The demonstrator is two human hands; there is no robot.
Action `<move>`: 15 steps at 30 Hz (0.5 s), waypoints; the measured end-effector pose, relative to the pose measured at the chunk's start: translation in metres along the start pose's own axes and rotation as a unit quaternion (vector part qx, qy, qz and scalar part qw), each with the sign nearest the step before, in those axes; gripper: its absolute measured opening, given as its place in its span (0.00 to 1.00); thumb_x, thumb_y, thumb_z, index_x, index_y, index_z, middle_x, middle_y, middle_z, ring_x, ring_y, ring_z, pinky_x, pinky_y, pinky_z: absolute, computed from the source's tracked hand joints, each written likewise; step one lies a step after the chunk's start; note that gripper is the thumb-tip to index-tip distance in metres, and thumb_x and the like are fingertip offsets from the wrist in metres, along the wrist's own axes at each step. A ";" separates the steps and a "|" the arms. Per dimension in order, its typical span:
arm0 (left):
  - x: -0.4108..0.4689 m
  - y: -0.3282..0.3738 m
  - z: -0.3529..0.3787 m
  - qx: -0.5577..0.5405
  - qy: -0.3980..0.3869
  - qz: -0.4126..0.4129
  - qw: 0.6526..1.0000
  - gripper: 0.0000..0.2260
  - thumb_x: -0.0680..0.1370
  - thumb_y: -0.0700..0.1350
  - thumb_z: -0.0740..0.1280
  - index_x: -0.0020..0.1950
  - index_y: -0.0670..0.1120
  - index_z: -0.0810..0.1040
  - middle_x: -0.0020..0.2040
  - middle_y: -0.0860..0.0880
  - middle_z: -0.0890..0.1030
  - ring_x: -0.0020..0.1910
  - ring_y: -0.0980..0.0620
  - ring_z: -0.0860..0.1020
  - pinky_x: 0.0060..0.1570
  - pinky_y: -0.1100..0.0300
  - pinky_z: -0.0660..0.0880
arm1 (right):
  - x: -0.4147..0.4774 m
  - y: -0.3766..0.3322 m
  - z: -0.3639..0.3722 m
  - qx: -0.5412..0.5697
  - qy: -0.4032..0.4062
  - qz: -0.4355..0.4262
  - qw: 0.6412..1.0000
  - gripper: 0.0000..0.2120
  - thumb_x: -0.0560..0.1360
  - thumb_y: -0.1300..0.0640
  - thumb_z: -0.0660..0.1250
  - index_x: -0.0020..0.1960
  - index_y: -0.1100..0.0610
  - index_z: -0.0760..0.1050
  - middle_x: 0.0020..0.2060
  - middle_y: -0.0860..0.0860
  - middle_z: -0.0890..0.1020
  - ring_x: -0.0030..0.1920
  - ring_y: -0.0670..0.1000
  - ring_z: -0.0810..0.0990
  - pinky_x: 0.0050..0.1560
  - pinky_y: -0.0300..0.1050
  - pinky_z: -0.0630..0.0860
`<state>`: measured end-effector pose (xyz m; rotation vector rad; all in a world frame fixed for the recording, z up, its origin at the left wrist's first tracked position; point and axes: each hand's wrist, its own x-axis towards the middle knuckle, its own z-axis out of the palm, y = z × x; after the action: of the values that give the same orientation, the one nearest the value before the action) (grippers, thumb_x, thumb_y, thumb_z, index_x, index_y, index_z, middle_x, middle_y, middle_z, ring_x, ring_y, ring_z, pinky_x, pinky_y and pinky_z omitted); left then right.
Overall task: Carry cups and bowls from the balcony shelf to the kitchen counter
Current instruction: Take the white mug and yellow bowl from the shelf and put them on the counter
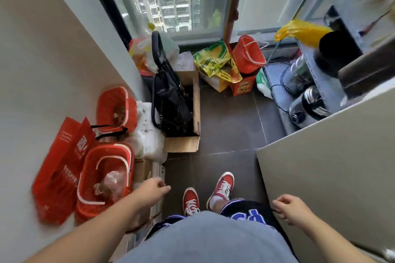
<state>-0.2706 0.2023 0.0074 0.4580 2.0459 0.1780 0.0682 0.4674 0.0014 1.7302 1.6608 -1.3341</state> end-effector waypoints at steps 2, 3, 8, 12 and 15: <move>0.021 0.034 -0.012 0.011 -0.001 0.019 1.000 0.09 0.76 0.58 0.65 0.47 0.54 0.78 0.42 0.53 0.82 0.42 0.56 0.81 0.39 0.59 0.77 | 0.010 0.007 -0.016 0.027 -0.002 0.040 0.999 0.10 0.76 0.61 0.68 0.36 0.61 0.76 0.28 0.56 0.77 0.23 0.51 0.70 0.24 0.35 0.61; 0.031 0.051 -0.017 0.011 -0.004 0.025 1.000 0.08 0.76 0.58 0.65 0.46 0.55 0.77 0.42 0.54 0.82 0.41 0.56 0.81 0.37 0.60 0.75 | 0.017 0.008 -0.024 0.037 -0.003 0.052 0.998 0.10 0.76 0.62 0.67 0.36 0.61 0.75 0.28 0.56 0.76 0.23 0.51 0.69 0.25 0.35 0.60; 0.068 0.140 -0.037 0.001 0.007 0.044 0.999 0.07 0.75 0.58 0.67 0.46 0.56 0.78 0.42 0.55 0.82 0.42 0.59 0.80 0.37 0.62 0.76 | 0.057 -0.025 -0.069 0.066 0.015 0.031 0.997 0.11 0.74 0.62 0.70 0.33 0.61 0.76 0.24 0.54 0.77 0.23 0.51 0.71 0.27 0.39 0.66; 0.080 0.227 -0.058 0.020 0.020 0.117 0.993 0.08 0.75 0.57 0.67 0.44 0.54 0.80 0.40 0.55 0.83 0.40 0.61 0.79 0.39 0.64 0.74 | 0.079 -0.097 -0.109 0.084 0.026 -0.063 0.994 0.08 0.72 0.58 0.70 0.34 0.56 0.78 0.21 0.49 0.78 0.22 0.45 0.72 0.27 0.39 0.69; 0.074 0.300 -0.076 0.001 0.033 0.198 0.980 0.06 0.74 0.55 0.68 0.41 0.55 0.80 0.39 0.57 0.83 0.40 0.62 0.79 0.42 0.65 0.75 | 0.079 -0.157 -0.144 0.100 0.041 -0.154 0.982 0.05 0.71 0.55 0.70 0.38 0.55 0.79 0.29 0.50 0.82 0.33 0.49 0.81 0.39 0.47 0.78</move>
<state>-0.2945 0.5117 0.0783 0.8689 2.0005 0.4359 -0.0383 0.6611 0.0544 1.7065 1.9640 -1.6375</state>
